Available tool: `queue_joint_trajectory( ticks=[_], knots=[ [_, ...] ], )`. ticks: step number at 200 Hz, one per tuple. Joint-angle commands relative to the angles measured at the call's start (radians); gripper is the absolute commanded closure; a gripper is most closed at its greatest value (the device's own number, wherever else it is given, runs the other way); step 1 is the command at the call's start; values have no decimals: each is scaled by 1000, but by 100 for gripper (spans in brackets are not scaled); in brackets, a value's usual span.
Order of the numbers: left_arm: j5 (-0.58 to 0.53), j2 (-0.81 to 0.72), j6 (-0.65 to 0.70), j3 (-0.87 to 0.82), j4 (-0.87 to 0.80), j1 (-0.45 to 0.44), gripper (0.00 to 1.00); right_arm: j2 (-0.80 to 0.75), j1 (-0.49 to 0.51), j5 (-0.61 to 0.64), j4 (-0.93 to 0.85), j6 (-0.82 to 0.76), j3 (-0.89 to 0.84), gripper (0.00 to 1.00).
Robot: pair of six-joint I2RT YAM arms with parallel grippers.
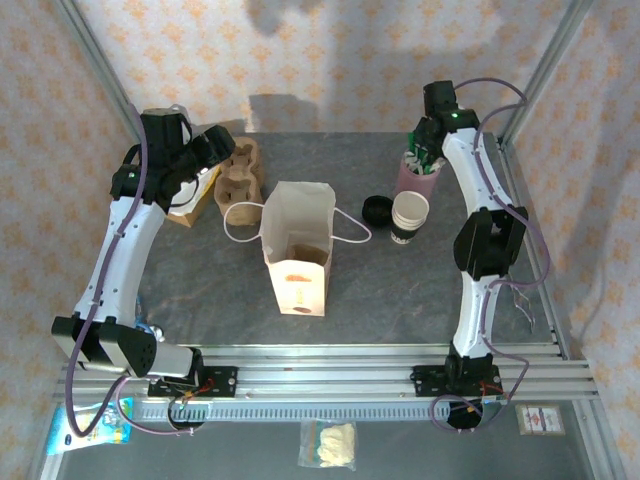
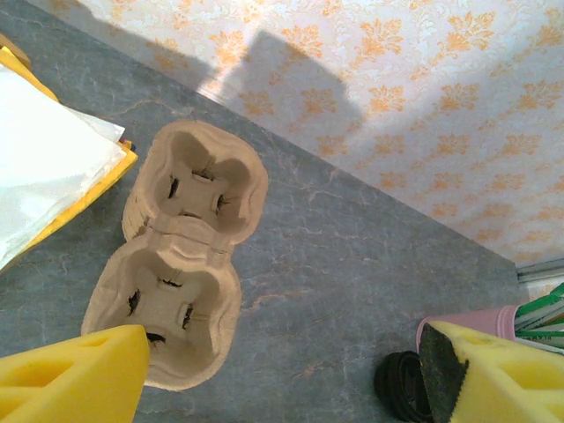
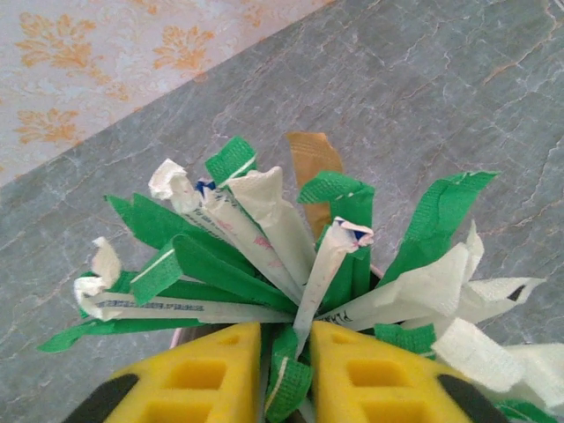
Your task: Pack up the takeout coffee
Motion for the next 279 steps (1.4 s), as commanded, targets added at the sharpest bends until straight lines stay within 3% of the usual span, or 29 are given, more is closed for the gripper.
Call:
queue_joint_trajectory(
  ticks=[1, 39, 119, 215, 238, 279],
  knots=[
    [-3, 8, 16, -7, 27, -6, 18, 10, -3, 51, -13, -23, 39, 85],
    [-1, 10, 12, -5, 30, -7, 18, -11, 19, 104, -20, -51, 60, 100],
    [7, 5, 5, 16, 24, -12, 18, -139, 85, 209, -83, -88, 94, 100],
    [-51, -56, 19, 128, -90, -19, 18, -334, 94, 227, -160, -100, 237, 100],
    [-105, -93, 13, 165, -150, -20, 18, -418, 101, 144, -149, -114, 236, 100],
    [-279, -218, -31, 118, -239, -20, 16, -597, 131, -291, -100, -120, 127, 100]
  ],
)
